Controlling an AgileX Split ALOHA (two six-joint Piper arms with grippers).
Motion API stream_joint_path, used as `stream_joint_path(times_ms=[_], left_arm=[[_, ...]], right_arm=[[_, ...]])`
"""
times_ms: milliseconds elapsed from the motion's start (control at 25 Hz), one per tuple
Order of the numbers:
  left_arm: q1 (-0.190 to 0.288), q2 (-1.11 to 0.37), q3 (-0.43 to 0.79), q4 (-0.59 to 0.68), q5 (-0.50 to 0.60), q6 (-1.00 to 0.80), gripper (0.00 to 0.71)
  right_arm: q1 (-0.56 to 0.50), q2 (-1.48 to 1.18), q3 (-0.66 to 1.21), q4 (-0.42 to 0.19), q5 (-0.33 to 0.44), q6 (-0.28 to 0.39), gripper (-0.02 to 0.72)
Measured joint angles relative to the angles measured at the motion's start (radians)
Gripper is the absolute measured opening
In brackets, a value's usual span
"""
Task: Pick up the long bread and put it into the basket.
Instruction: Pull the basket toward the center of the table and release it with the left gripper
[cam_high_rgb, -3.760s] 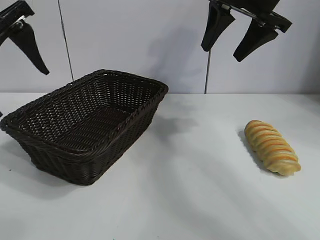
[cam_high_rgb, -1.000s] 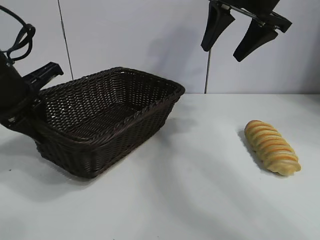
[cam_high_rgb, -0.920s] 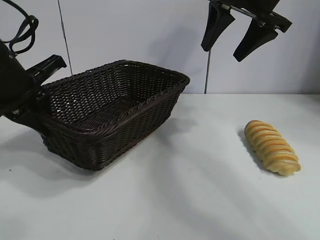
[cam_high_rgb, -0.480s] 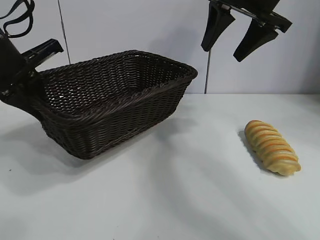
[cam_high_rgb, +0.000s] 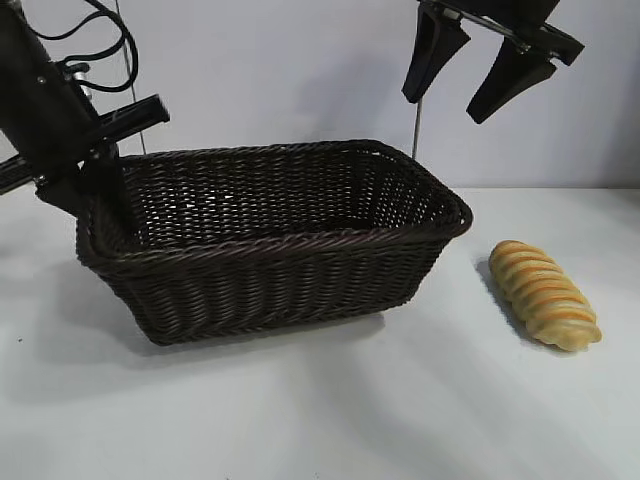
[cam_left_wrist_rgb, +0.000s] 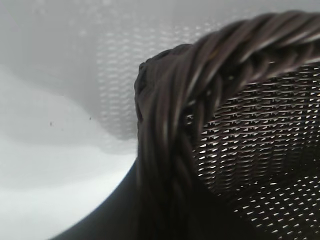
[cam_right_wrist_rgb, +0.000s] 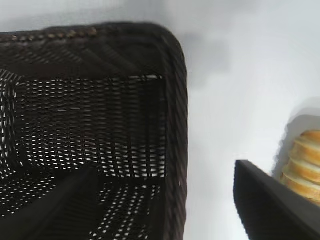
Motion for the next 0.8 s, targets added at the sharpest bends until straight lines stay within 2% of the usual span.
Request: stream_joint_path(times_ms=[320,800], left_arm=[[0.0,0.101,-0.13,0.003,0.044,0.051,0.098],[0.0,0.159,-0.136,-0.003,0.027,0.095,0.097]], right_arm=[[0.0,0.0,0.0,-0.001,0.0,0.0,0.538],[0.0,0.0,0.0,-0.001,0.0,0.0,0.538]])
